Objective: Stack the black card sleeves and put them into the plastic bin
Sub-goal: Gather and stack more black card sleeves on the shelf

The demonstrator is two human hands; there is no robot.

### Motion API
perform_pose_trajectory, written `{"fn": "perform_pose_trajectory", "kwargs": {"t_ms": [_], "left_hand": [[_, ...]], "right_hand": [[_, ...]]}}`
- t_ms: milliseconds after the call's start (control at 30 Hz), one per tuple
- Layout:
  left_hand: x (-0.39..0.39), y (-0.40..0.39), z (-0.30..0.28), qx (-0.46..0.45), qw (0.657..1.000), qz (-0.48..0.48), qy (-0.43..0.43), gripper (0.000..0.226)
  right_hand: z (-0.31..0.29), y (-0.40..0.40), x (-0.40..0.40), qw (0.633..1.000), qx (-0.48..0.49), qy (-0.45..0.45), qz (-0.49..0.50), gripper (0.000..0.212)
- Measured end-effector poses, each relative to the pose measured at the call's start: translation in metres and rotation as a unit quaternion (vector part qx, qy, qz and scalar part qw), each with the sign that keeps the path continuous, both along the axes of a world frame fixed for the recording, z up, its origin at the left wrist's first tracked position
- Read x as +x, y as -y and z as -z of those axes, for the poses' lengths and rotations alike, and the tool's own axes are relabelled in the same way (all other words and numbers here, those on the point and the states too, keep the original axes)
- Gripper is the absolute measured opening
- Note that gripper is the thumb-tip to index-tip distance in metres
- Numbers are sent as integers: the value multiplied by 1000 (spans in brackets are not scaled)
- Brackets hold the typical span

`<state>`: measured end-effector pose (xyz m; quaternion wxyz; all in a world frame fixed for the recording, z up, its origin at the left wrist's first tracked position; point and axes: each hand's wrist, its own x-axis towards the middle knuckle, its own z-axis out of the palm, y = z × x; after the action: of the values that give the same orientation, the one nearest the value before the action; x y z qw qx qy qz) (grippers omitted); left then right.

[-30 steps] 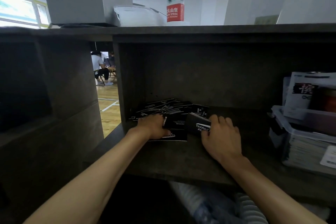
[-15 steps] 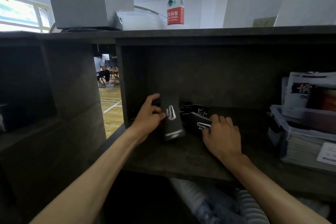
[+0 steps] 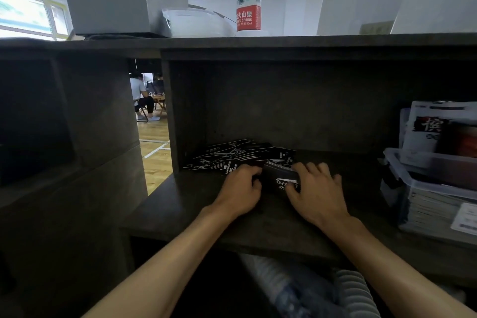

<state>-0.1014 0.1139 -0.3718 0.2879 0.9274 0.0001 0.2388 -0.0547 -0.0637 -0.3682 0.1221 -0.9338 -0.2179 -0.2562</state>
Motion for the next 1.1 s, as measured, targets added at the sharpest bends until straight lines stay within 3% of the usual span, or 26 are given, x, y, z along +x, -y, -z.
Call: {"fn": "perform_pose_trajectory", "kwargs": {"t_ms": [133,267,367,467,667,867,1100], "left_hand": [[2,-17,-7,-5,1000,21,-20,45],[11,-12,-1,170,981,-48,-74,51],[5,-10,2,214,973,-70,-53,50],[-8,-9,0,205,975,-53,-72,48],[-26,-11,-8,223,968,-20,-110,32],[-19,-20,-38,82,959,16,-272,62],[-17,-23,-44,80,962,21,-261,60]], "right_hand": [[-22,14,12,995,-60,-65,-43,36],[-23,15,16,990,-83,-110,0,46],[-12,10,10,994,-77,-74,38,51],[-2,7,5,997,-56,-10,56,45],[2,7,5,999,-21,5,46,43],[4,7,4,999,-2,13,43,41],[2,7,4,999,2,8,43,40]]}}
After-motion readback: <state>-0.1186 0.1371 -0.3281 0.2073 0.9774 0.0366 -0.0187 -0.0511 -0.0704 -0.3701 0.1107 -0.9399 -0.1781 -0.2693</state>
